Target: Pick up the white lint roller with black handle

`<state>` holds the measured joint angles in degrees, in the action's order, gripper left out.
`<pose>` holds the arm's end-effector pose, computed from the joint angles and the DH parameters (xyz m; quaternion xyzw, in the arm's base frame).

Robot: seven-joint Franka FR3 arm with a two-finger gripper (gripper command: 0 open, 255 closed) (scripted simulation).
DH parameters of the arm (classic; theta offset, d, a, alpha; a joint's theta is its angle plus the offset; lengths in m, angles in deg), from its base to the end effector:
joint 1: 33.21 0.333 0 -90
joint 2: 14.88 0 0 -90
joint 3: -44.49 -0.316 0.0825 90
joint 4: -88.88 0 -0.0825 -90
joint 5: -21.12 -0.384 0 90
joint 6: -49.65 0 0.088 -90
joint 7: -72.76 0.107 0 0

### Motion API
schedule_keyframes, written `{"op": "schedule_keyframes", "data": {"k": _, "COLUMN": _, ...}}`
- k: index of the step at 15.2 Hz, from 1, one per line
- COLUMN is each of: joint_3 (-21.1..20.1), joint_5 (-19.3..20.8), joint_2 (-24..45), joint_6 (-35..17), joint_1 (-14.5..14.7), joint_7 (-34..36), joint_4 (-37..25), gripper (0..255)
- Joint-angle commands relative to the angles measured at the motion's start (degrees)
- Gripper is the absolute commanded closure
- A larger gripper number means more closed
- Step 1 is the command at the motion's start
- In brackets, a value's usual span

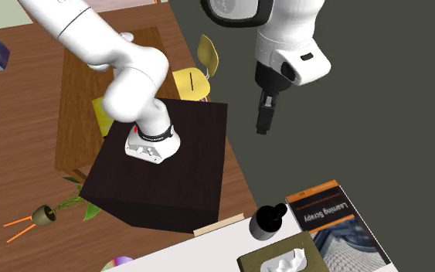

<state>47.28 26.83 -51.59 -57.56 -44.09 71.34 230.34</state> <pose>0.3499 -0.0947 0.5144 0.9953 -0.0885 0.0170 0.0358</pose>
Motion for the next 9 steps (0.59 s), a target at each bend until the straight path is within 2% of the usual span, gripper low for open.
{"op": "schedule_keyframes", "data": {"k": 1, "joint_3": 1.1, "joint_5": 1.7, "joint_2": 2.2, "joint_6": -3.5, "joint_1": -1.8, "joint_7": 0.7, "joint_4": 0.6, "gripper": 0}}
{"op": "schedule_keyframes", "data": {"k": 9, "joint_3": 4.8, "joint_5": 7.7, "joint_2": 11.1, "joint_6": -15.4, "joint_1": -8.6, "joint_7": 5.0, "joint_4": 1.3, "gripper": 0}}
